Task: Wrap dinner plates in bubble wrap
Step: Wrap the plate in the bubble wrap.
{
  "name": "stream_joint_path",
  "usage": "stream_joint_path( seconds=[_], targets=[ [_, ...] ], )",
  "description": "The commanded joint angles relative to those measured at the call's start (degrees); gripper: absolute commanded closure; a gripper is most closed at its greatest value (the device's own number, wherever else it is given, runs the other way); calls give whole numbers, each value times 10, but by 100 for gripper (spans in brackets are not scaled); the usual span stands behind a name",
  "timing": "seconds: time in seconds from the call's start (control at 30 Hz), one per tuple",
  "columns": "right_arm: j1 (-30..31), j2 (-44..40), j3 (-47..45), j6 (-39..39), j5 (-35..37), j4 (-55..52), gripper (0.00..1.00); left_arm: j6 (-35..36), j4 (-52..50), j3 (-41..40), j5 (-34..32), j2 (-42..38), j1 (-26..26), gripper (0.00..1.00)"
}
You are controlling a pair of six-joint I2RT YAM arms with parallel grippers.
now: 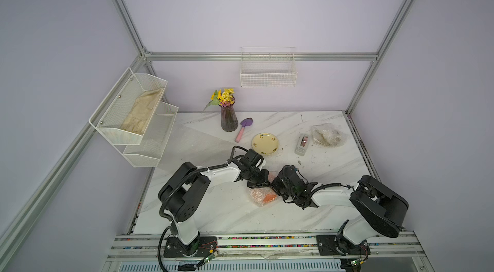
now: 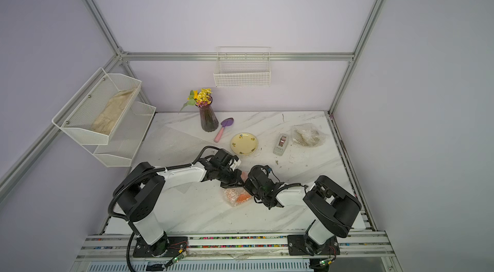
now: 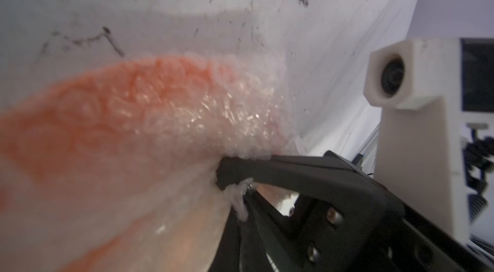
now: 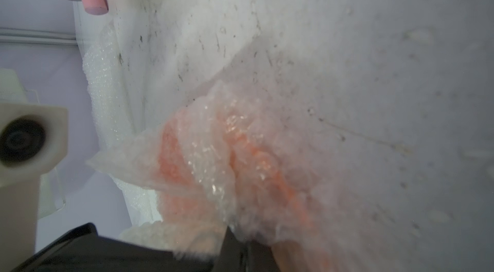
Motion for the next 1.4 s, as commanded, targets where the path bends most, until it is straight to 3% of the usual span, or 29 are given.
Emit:
stream_joint_path(
  seconds=[0.0,0.17,0.3,0.63,0.8,0.97,1.1,1.37],
  targets=[
    [13,16,-11,21,-13,-34,100,-5,43,42,1,47,-7,98],
    [17,-3,-12,18,-8,-55,100,-4,32,26,-24,84,-8,98],
    [18,-59,12,-18,31,-144,99,8,-2,12,-41,102,-4,98],
    [0,-160,68,-101,36,-266,76,22,-17,14,-27,142,4,100],
    [-52,-140,75,-164,-31,-315,85,37,-37,26,-32,141,4,100],
    [-60,-115,63,-212,-44,-353,93,68,-83,52,-44,120,4,100],
    [-49,-111,32,-182,-71,-324,100,107,-147,102,-59,107,3,100],
    [26,-51,9,-78,-101,-184,100,175,-264,236,-72,144,2,100]
  ],
)
